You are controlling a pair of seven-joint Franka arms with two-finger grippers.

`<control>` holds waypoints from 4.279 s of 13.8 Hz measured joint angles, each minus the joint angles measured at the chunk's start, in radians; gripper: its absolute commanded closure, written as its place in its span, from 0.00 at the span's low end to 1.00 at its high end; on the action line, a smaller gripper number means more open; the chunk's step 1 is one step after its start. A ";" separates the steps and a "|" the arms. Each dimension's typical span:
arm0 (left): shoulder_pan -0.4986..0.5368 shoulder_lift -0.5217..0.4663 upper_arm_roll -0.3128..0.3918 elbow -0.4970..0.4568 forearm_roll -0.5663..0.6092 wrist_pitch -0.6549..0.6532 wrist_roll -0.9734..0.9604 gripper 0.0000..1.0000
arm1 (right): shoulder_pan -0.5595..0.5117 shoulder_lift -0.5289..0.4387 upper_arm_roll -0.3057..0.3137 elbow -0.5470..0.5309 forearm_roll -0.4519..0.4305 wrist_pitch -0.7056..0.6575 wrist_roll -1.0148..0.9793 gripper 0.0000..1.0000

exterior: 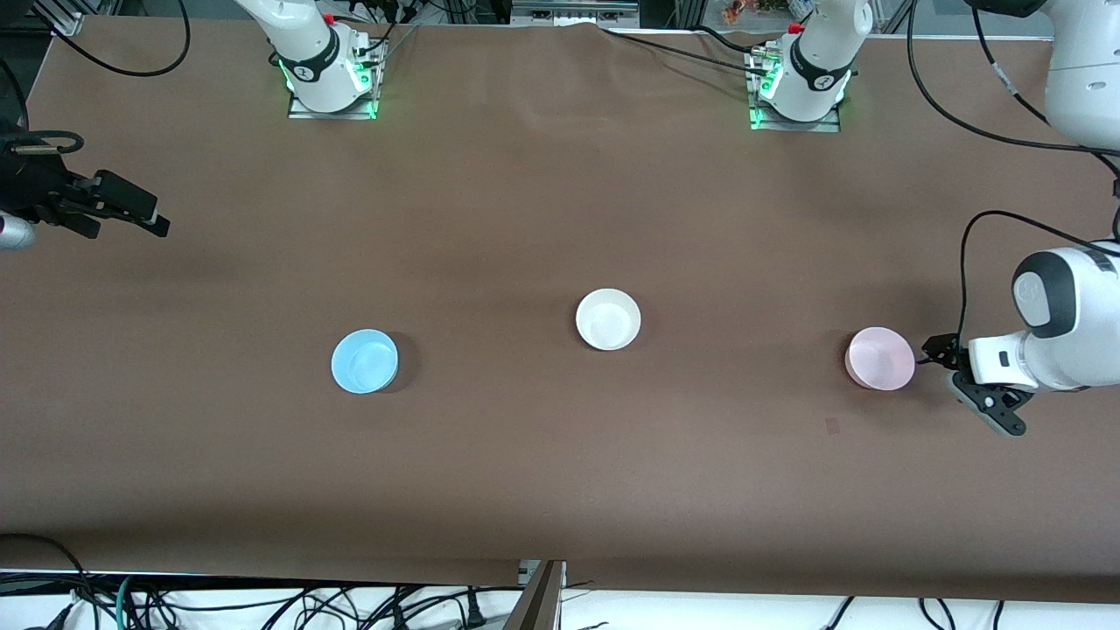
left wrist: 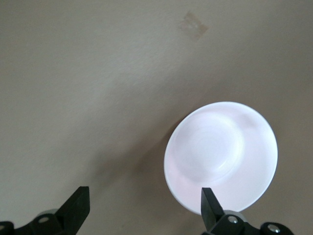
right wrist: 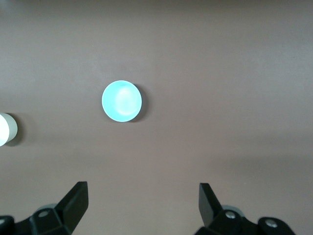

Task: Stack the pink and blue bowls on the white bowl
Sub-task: 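Move the left gripper down over the pink bowl, then close the left gripper on the pink bowl rim, then carry the pink bowl with the left gripper over the white bowl, then lower the pink bowl into the white bowl and open the left gripper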

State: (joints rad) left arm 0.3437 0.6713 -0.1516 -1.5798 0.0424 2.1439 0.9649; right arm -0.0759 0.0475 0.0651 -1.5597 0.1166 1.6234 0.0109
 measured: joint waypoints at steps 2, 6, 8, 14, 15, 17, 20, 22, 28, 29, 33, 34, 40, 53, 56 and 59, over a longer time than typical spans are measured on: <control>-0.005 0.009 -0.010 -0.003 -0.004 0.004 0.005 0.00 | 0.000 0.000 0.001 0.000 0.000 0.000 0.000 0.00; -0.008 0.030 -0.020 -0.040 -0.004 0.091 0.013 0.60 | 0.000 0.000 0.004 0.000 0.000 0.000 0.000 0.00; -0.008 0.034 -0.023 -0.045 -0.004 0.096 0.018 0.85 | 0.000 0.000 0.004 0.000 0.000 0.000 0.000 0.00; -0.007 0.037 -0.022 -0.071 -0.004 0.095 0.043 1.00 | 0.000 0.000 0.005 0.000 0.000 0.000 0.000 0.00; -0.007 0.034 -0.024 -0.071 -0.004 0.094 0.049 1.00 | 0.000 0.000 0.005 0.000 0.000 0.000 0.000 0.00; -0.007 0.034 -0.024 -0.071 -0.004 0.095 0.053 1.00 | 0.000 0.000 0.005 0.000 0.000 0.000 0.000 0.00; -0.009 0.033 -0.029 -0.064 -0.004 0.094 0.055 1.00 | 0.000 0.000 0.005 0.000 0.000 0.000 0.000 0.00; -0.011 0.029 -0.051 -0.057 -0.004 0.075 0.051 1.00 | 0.000 0.000 0.005 0.000 0.000 0.000 0.000 0.00; -0.027 -0.020 -0.182 0.038 -0.009 -0.163 -0.301 1.00 | 0.000 0.000 0.004 0.000 0.000 0.000 0.000 0.00; -0.029 -0.025 -0.216 0.058 -0.010 -0.203 -0.395 1.00 | 0.000 0.000 0.003 0.000 0.000 0.000 0.000 0.00; -0.051 -0.026 -0.359 0.074 -0.010 -0.237 -0.759 1.00 | 0.000 -0.003 0.001 0.008 -0.034 -0.003 0.000 0.00; -0.075 -0.026 -0.376 0.074 -0.010 -0.238 -0.845 1.00 | 0.000 -0.004 0.003 0.011 -0.061 -0.006 0.000 0.00; -0.322 0.002 -0.383 0.073 -0.010 -0.154 -1.304 1.00 | 0.001 -0.004 0.012 0.015 -0.114 -0.022 0.000 0.00; -0.509 0.072 -0.305 0.071 0.042 -0.066 -1.473 1.00 | 0.001 -0.004 0.011 0.016 -0.119 -0.023 -0.003 0.00; -0.514 0.073 -0.305 0.071 0.046 -0.066 -1.474 1.00 | 0.001 -0.004 0.012 0.016 -0.120 -0.023 -0.003 0.00; -0.522 0.077 -0.305 0.071 0.077 -0.066 -1.485 1.00 | 0.001 -0.004 0.012 0.016 -0.121 -0.023 -0.003 0.00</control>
State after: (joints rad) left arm -0.1780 0.7482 -0.4562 -1.5091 0.1193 2.0781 -0.5204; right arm -0.0752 0.0437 0.0766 -1.5437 -0.0046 1.6004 0.0076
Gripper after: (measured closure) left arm 0.974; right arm 0.000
